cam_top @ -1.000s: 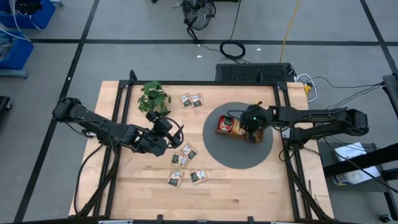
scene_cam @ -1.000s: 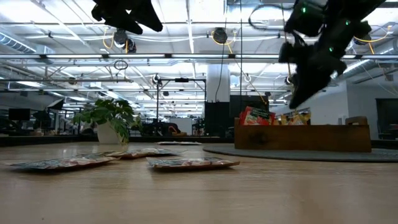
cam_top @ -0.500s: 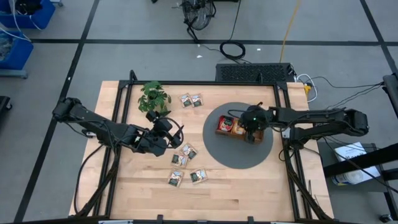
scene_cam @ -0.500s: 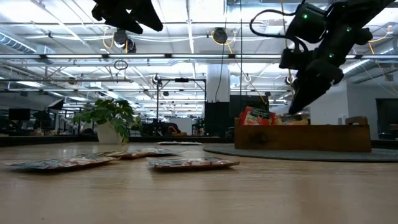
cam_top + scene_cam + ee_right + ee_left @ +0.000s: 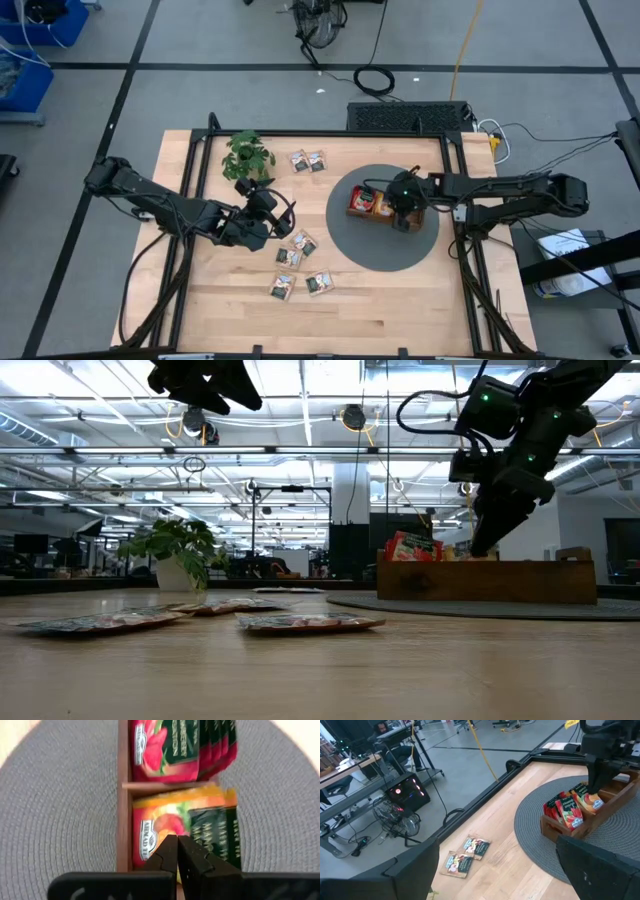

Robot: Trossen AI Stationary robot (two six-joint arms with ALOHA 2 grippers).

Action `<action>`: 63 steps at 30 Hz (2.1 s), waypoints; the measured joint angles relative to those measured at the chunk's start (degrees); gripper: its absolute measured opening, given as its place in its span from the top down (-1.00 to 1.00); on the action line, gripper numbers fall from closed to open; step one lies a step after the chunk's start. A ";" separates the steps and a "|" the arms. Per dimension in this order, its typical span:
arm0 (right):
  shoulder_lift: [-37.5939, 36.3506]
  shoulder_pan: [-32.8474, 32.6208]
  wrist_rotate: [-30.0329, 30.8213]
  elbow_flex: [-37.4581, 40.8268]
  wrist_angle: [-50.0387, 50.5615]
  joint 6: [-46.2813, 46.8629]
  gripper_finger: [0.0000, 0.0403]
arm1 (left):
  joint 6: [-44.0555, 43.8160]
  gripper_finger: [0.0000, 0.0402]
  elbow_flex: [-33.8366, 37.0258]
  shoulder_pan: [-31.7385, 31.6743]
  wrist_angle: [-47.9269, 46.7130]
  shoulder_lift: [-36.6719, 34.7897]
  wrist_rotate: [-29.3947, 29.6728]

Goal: Pick & Place Tea
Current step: Put the yellow tea bag into the middle section of the wooden organizer, then put the brown tea bag into the right section of the wooden organizer

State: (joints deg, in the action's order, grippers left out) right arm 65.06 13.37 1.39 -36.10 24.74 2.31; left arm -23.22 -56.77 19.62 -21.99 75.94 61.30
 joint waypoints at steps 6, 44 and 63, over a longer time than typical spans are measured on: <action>-7.36 -0.09 0.11 0.00 -1.99 -0.15 1.00 | -0.70 -0.95 0.00 0.00 -0.01 0.00 0.00; -42.97 -4.50 4.60 21.33 -25.78 -3.47 1.00 | -1.49 -0.95 -0.08 -0.71 -1.17 1.09 -47.58; -55.13 -4.48 4.45 25.77 -30.99 -9.25 1.00 | -46.83 -0.95 -0.59 7.33 -10.52 20.55 -62.02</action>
State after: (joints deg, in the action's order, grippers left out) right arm 9.92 8.88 5.84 -10.33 -6.25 -6.94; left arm -70.05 -57.36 26.95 -32.51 96.49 -0.72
